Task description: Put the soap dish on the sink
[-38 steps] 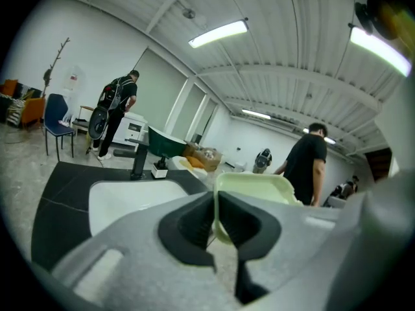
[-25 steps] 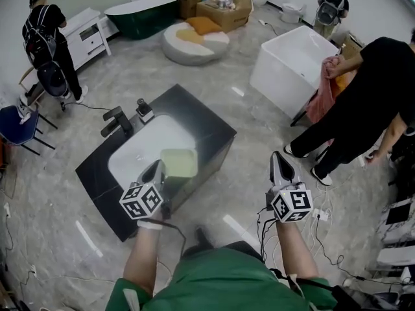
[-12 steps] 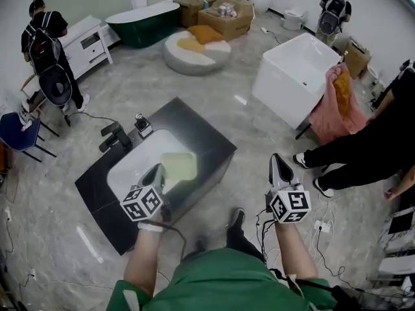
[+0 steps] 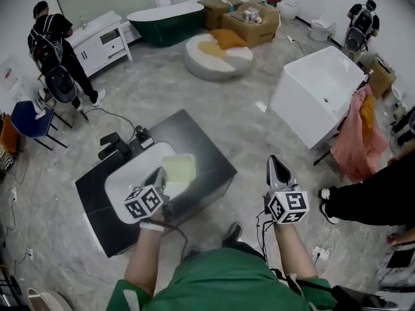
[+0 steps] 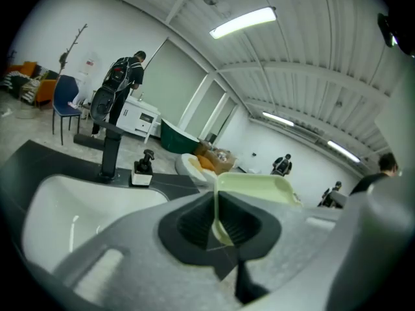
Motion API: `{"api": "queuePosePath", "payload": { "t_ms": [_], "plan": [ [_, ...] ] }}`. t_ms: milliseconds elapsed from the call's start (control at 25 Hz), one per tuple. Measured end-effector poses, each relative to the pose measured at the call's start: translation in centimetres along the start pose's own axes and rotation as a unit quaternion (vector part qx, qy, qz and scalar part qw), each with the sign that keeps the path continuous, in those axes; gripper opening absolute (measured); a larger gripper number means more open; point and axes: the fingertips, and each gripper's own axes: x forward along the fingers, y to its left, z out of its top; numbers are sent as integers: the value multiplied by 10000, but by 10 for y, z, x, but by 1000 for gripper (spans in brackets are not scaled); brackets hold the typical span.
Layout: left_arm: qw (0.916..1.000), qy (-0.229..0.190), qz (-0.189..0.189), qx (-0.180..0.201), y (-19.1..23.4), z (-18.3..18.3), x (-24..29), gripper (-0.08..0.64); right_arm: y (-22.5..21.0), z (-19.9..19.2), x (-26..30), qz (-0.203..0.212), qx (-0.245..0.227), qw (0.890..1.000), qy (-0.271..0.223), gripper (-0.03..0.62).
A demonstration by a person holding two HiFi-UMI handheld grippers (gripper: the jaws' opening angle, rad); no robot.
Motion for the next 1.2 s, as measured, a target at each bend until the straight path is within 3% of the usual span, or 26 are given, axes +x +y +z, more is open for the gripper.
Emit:
{"api": "queuePosePath", "payload": {
  "t_ms": [200,520,800,1200],
  "plan": [
    [9983,13,420,-406,-10,-14,44,17,-55,-10,41,273,227,9993,115,-2],
    [9947,52,947,-394,-7,-31,95,18,-92,-25,86,693,156,9971,267,-2],
    [9902,210,1041,-911,22,-43,140,18,-98,-44,133,739,209,9958,507,-2],
    [9837,638,1335,-1024,108,-53,210,18,-66,-75,215,683,-42,9931,947,-2]
  ]
}}
